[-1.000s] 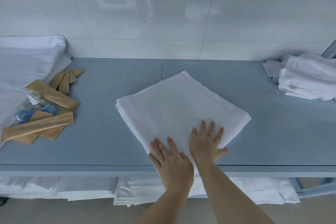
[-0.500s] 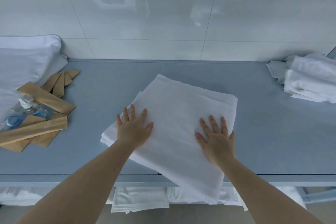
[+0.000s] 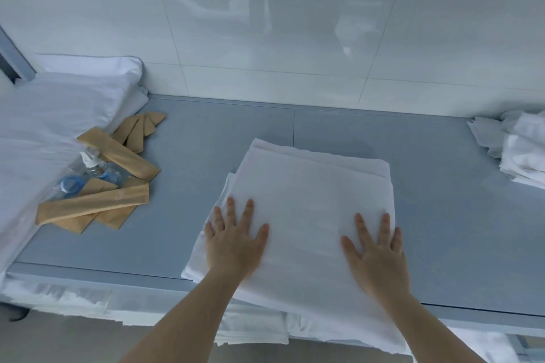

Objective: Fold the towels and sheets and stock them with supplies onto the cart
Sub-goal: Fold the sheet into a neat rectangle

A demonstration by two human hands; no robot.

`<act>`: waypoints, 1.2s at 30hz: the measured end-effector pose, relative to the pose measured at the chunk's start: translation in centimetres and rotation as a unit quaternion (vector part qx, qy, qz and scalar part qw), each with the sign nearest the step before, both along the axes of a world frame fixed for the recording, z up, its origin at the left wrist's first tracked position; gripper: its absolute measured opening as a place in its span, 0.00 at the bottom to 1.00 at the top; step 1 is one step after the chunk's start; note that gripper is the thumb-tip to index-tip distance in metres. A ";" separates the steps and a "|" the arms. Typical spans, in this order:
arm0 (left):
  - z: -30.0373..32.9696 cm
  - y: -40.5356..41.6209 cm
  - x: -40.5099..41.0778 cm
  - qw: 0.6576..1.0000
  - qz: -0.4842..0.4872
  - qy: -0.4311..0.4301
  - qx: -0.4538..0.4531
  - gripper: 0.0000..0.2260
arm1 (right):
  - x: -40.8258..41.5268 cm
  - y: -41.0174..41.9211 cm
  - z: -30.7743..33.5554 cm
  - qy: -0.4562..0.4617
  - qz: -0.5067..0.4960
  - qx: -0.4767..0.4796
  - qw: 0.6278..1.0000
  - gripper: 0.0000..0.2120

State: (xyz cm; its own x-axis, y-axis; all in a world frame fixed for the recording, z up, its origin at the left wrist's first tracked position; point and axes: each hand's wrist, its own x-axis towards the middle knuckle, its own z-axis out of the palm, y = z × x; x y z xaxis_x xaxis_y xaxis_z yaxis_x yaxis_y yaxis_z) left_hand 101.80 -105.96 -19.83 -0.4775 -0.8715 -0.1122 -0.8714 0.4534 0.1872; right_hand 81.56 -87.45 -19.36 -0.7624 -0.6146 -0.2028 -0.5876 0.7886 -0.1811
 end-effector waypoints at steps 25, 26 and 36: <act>-0.3 -11.8 8.6 0.997 0.080 0.002 -0.018 0.30 | 5.9 -15.9 0.3 0.038 0.107 0.003 0.994 0.34; -0.3 -11.9 8.6 0.997 0.078 0.004 -0.024 0.29 | 5.9 -16.1 0.2 0.040 0.107 0.006 0.993 0.34; 0.5 -8.8 10.0 1.000 0.018 0.015 -0.012 0.29 | 8.8 -12.2 0.6 0.033 0.157 0.028 0.987 0.32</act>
